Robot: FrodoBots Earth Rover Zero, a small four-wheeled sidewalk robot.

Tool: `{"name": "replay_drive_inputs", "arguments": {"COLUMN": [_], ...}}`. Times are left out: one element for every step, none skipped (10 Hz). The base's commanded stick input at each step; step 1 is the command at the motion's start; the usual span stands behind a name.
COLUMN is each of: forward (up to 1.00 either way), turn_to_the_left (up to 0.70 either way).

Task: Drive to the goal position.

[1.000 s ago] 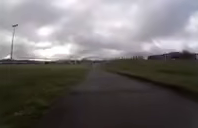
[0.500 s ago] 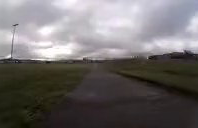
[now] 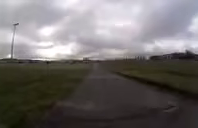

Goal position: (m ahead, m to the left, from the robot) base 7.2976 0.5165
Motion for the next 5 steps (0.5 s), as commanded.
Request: {"name": "replay_drive_inputs", "arguments": {"forward": [1.00,1.00,1.00,1.00,1.00], "turn_to_the_left": [0.00,0.00,0.00,0.00,0.00]}}
